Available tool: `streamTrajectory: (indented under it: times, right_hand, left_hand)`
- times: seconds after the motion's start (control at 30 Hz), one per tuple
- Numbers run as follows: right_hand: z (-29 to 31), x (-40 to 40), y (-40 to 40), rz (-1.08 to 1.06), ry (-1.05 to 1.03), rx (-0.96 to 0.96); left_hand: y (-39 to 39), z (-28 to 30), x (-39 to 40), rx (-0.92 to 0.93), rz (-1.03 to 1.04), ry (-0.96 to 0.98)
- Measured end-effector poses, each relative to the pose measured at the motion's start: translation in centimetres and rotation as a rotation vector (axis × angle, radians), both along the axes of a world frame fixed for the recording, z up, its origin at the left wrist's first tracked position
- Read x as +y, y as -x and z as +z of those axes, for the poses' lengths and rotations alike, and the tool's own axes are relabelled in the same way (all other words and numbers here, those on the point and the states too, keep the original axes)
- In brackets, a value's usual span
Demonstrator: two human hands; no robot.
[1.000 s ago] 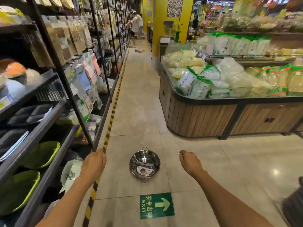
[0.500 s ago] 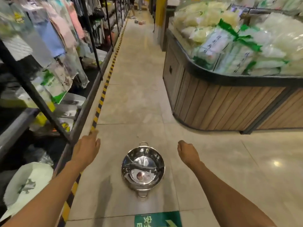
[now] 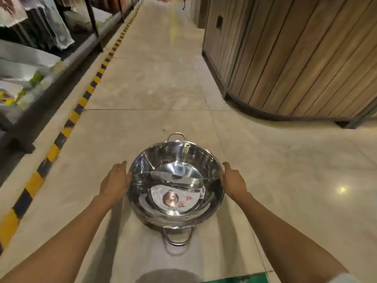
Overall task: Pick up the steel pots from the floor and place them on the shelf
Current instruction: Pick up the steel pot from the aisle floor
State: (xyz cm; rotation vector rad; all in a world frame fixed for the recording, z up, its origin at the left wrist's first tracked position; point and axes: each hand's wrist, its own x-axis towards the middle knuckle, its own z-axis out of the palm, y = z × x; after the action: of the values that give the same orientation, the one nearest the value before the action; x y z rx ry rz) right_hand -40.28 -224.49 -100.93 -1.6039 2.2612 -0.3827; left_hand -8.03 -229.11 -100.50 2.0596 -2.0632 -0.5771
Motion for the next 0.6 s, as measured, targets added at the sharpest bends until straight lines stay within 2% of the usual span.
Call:
streamTrajectory:
  times: [0.2, 0.37, 0.47, 0.6]
  right_hand:
    - [-4.0, 0.2, 0.1, -0.041, -0.048, -0.039]
    - [-4.9, -1.1, 0.7, -0.109, -0.032, 0.024]
    - [-5.2, -1.3, 0.8, -0.06, 0.018, -0.039]
    - [-5.3, -0.3, 1.2, 0.082, 0.047, -0.162]
  left_hand:
    - [0.7, -4.6, 1.0, 0.064, 0.031, -0.085]
    - [0.9, -5.1, -0.3, 0.127, 0.053, -0.018]
    - [0.9, -5.1, -1.5, 0.11, 0.005, 0.017]
    - [0.2, -4.9, -2.1, 0.136, -0.058, -0.032]
